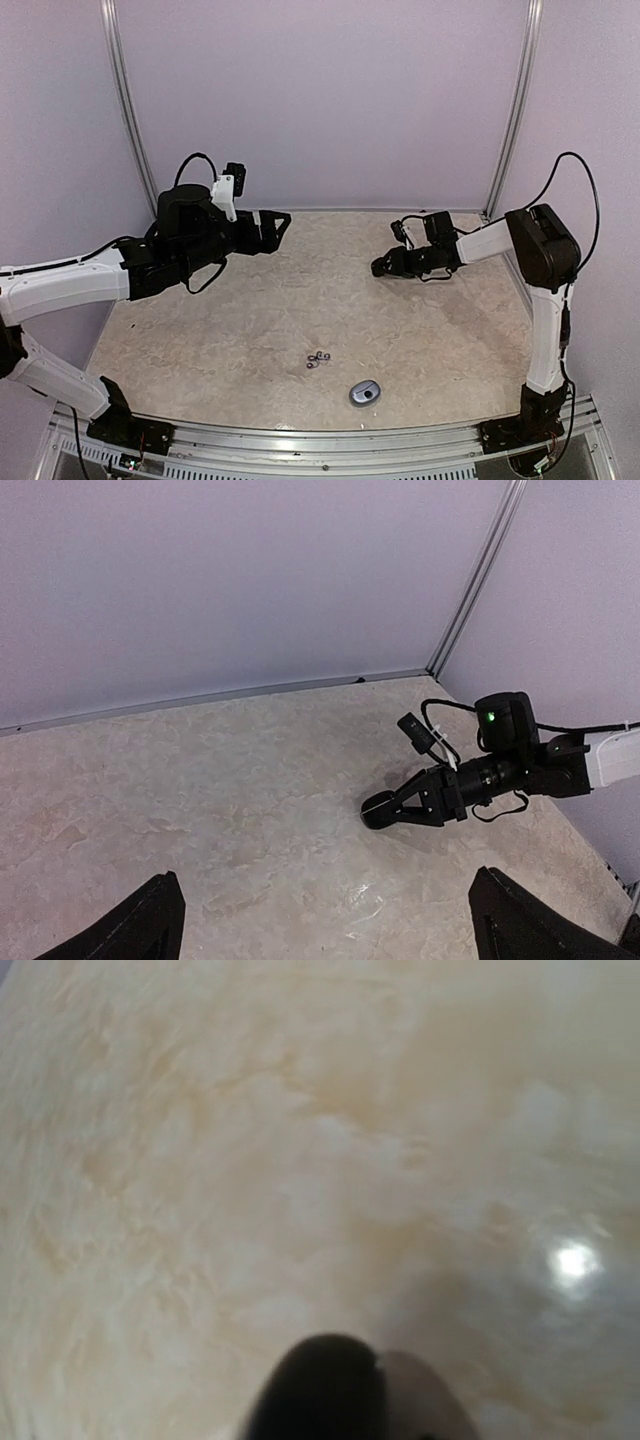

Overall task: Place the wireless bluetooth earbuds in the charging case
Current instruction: Place the charging case with the earbuds at the center of the board, then pick up the charging case from the corner of the board.

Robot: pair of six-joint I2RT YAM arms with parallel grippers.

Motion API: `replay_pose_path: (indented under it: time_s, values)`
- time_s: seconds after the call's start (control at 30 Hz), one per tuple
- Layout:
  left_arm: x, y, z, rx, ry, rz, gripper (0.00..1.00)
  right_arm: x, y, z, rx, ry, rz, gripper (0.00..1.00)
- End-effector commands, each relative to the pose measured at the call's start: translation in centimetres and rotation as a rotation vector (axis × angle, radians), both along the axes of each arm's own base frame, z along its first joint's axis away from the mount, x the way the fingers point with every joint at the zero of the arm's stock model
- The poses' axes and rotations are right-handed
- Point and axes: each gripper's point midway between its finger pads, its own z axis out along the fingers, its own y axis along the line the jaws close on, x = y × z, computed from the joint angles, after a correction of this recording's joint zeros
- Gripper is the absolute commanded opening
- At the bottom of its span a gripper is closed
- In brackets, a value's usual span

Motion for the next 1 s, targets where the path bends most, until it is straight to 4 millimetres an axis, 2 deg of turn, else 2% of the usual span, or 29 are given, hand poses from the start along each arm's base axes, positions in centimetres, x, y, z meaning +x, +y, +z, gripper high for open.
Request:
replay_pose_path:
  time_s: [0.0, 0.13, 0.27, 0.37, 0.43, 0.57, 0.63, 0.77, 0.87, 0.9, 0.97]
  values:
    - [0.2, 0.1, 0.5, 0.004, -0.007, -0.007, 0.99, 1.2, -2.0, 0.5, -0.014, 0.000, -0.042, 0.48]
    - [-0.4, -0.2, 0.6, 0.010, -0.015, -0.042, 0.99, 1.2, -3.8, 1.3, -0.052, -0.020, -0.082, 0.57]
    - [-1.1, -0.7, -0.5, 0.035, -0.010, -0.094, 0.99, 1.1, -5.7, 3.7, -0.139, -0.100, -0.117, 0.62]
    - [-2.5, -1.7, -1.5, 0.060, -0.017, -0.157, 0.99, 0.8, -6.8, 6.2, -0.195, -0.167, -0.134, 0.68]
    - [-3.3, -2.4, -2.6, 0.094, -0.014, -0.185, 0.99, 0.5, -7.3, 9.0, -0.220, -0.235, -0.137, 0.73]
    - [-5.2, -4.2, -4.6, 0.178, -0.010, -0.216, 0.99, -0.7, -8.5, 13.8, -0.279, -0.380, -0.147, 0.93]
    - [-6.5, -5.5, -5.6, 0.191, -0.003, -0.261, 0.99, -1.5, -9.2, 16.1, -0.314, -0.451, -0.152, 0.99]
    - [-10.4, -8.4, -8.0, 0.243, -0.019, -0.393, 0.99, -3.4, -10.3, 20.3, -0.314, -0.587, -0.195, 1.00]
    - [-13.1, -10.0, -9.9, 0.275, -0.027, -0.477, 0.99, -5.2, -11.3, 22.5, -0.253, -0.661, -0.278, 1.00]
    - [-13.9, -10.4, -10.8, 0.286, -0.021, -0.504, 0.99, -6.1, -11.4, 22.1, -0.235, -0.667, -0.283, 1.00]
    - [-15.5, -11.2, -12.1, 0.305, -0.027, -0.556, 0.99, -8.1, -10.9, 23.1, -0.176, -0.725, -0.244, 1.00]
